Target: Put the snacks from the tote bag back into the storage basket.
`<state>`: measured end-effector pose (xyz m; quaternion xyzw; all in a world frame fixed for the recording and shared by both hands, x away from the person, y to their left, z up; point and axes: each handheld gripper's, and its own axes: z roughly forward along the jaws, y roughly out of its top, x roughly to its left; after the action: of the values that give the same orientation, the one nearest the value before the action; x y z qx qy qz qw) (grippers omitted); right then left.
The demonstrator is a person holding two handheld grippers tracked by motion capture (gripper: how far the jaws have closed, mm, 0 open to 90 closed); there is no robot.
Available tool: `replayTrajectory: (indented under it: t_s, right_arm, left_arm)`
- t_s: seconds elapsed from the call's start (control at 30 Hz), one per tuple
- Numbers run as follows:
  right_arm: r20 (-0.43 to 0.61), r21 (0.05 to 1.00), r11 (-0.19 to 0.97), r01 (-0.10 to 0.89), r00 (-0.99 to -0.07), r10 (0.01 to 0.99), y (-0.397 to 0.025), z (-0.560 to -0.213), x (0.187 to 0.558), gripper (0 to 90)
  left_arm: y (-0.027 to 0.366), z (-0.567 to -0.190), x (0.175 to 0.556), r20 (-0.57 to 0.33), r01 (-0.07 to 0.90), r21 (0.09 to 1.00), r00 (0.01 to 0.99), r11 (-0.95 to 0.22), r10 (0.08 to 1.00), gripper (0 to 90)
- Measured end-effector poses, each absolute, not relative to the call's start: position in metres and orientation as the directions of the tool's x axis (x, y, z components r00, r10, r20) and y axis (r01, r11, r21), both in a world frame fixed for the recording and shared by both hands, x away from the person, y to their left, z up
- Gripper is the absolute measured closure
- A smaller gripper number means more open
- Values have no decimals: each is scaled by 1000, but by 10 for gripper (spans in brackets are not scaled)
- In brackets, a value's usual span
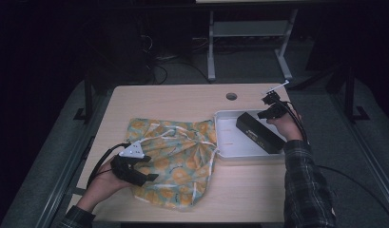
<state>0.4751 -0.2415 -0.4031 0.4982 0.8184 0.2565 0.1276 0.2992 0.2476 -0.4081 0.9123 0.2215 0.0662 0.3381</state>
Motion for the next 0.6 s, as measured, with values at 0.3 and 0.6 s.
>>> replayTrajectory:
  t_s: [0.3,0.6]
  right_arm:
    - [61,527,406,747,-510,858,-236,-407,474,895]
    - [72,520,439,733,-549,833,-231,-404,469,895]
  left_arm:
    - [247,-408,299,-32,362,647,892,-671,451,271]
    - [247,-409,300,-31,360,641,894,-678,446,271]
